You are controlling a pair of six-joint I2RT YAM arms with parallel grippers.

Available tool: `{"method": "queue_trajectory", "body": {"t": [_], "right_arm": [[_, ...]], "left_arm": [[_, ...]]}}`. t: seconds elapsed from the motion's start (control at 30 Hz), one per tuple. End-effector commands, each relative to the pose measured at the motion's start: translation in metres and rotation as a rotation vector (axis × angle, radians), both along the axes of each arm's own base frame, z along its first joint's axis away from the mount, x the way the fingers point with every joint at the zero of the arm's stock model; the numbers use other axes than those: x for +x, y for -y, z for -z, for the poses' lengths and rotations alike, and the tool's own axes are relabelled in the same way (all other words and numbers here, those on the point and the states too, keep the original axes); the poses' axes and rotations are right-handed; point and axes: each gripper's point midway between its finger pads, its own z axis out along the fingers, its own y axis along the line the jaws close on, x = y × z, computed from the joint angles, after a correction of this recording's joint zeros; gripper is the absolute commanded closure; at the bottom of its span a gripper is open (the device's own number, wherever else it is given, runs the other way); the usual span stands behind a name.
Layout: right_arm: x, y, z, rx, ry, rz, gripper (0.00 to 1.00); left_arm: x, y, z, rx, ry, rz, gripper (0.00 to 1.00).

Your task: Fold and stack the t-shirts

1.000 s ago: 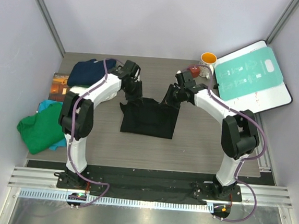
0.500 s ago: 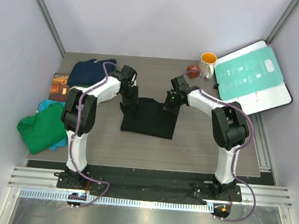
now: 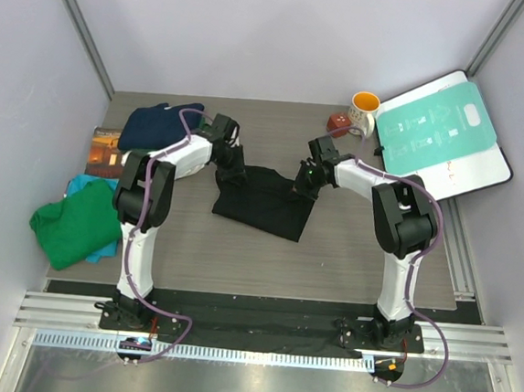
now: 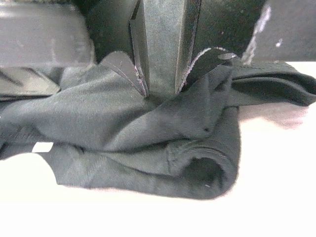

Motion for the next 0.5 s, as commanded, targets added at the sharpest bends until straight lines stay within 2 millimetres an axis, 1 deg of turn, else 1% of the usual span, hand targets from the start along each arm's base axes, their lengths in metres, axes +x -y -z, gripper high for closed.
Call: {"method": "queue_trajectory", "body": {"t": [0.0,0.13,0.27,0.3,0.37,0.4,0.47], "right_arm": [[-0.019,0.043,0.038,-0.141,-0.077,0.048,0.96],[-0.027,0.051,0.048,-0.163,-0.101,0.056,0.96],[-0.030,0.053,0.052,-0.172,-0.113,0.058,0.95],[-0.032,0.054,0.054,-0.177,-0.118,0.059,0.94],[-0.032,0.056,0.054,-0.185,-0.116,0.064,0.94],[-0.032,0.057,0.054,-0.187,-0.116,0.066,0.94],[-0.033,0.057,0.056,-0.186,-0.125,0.067,0.94]], "left_arm": [[0.026,-0.036,0.027,0.066,0.043,-0.099,0.70],[0.040,-0.047,0.027,0.054,0.059,-0.127,0.70],[0.044,-0.054,0.026,0.049,0.056,-0.147,0.69],[0.041,-0.057,0.029,0.056,0.046,-0.150,0.69],[0.039,-0.063,0.029,0.063,0.043,-0.157,0.69],[0.033,-0.065,0.034,0.071,0.029,-0.155,0.69],[0.028,-0.071,0.033,0.079,0.023,-0.162,0.69]]}}
